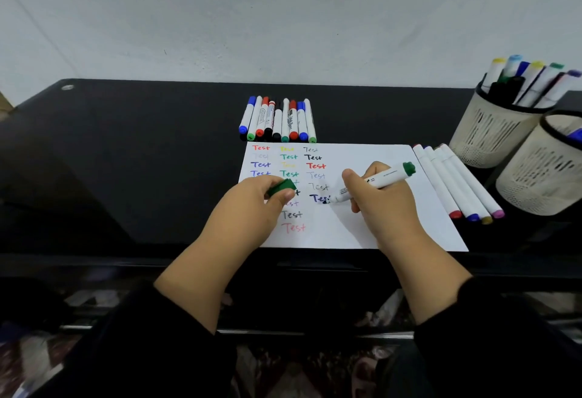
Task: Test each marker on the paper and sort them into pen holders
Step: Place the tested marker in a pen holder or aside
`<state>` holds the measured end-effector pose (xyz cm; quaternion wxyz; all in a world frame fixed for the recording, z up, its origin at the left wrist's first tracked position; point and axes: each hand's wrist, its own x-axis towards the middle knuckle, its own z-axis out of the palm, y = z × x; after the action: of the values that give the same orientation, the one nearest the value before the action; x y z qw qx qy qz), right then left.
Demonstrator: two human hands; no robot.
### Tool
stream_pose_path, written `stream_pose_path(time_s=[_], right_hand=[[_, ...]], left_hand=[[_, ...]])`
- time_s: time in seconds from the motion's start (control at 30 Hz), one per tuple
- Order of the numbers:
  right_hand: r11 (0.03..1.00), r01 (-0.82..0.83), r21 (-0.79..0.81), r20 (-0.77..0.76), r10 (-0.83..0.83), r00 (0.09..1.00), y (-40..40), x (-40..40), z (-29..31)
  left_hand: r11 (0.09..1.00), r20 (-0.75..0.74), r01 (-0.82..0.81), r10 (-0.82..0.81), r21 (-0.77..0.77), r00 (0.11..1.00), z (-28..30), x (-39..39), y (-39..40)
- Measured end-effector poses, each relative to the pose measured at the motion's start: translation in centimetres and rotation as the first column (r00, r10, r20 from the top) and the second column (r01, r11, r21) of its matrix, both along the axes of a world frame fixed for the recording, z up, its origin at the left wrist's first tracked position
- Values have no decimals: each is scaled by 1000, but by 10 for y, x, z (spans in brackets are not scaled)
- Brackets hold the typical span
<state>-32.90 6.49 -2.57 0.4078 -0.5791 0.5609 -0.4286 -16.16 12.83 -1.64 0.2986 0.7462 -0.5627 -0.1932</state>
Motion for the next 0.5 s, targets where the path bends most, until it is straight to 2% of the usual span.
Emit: stream_pose_path(time_s=[0.5], right_hand=[[993, -109, -36, -82, 106, 991, -2, 11, -10]], left_hand=[[999, 30, -29, 28, 20, 999, -3, 8, -6]])
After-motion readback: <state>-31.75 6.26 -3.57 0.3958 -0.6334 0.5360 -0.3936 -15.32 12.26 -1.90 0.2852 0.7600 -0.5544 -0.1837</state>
